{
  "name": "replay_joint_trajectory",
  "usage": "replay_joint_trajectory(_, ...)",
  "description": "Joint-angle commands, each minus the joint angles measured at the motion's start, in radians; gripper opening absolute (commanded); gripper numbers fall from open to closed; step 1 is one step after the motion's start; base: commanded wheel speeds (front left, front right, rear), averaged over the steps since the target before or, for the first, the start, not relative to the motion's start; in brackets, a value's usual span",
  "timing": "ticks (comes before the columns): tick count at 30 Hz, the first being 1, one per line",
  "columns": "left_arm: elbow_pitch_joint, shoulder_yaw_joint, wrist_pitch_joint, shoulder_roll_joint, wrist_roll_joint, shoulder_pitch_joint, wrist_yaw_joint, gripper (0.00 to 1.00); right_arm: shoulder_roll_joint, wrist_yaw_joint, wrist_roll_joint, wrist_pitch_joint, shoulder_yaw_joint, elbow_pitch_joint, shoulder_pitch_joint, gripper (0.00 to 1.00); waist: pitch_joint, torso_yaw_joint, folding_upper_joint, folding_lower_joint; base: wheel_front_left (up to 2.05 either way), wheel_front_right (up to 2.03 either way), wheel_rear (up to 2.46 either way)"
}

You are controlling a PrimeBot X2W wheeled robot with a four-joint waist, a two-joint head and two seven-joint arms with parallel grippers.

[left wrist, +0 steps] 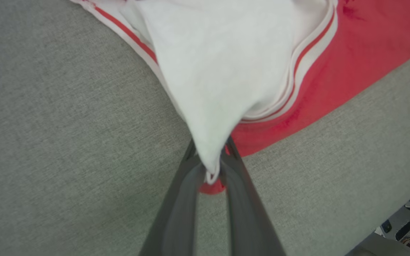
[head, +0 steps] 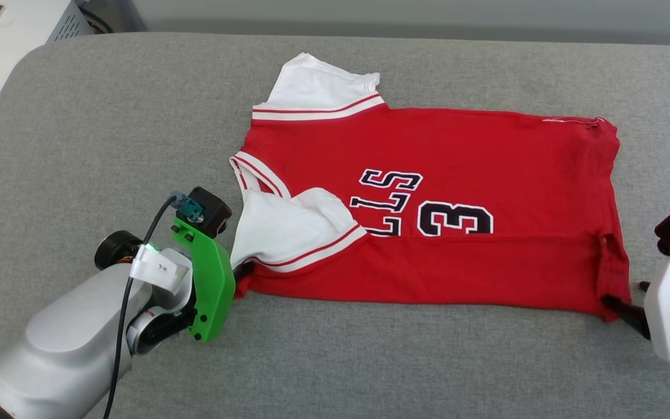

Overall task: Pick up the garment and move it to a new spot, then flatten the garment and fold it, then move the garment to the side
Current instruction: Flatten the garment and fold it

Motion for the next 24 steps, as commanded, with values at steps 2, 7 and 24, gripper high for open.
replay_joint_trajectory(2,-0.004,-0.002,-0.009,-0.001,0.016,-0.014,0.005,0.0,0.032,-0.001,0.002,-0.02,0.023,0.048,-0.015,1.0,0.021,0.009,0.0,0.0,0.0,0.0,0.0)
replay_joint_trajectory(7,0.001,-0.006,-0.019,-0.005,0.022,-0.01,0.007,0.0,0.067,-0.001,0.005,-0.048,0.089,0.125,-0.002,1.0,0.032,0.009,0.0,0.0,0.0,0.0,0.0)
replay_joint_trajectory(24,-0.043,-0.006,-0.092,0.081,-0.018,0.132,0.024,0.0,-0.003,-0.001,0.031,-0.283,0.069,0.061,0.043,0.0,-0.099,-0.027,0.0,0.0,0.0,0.0,0.0)
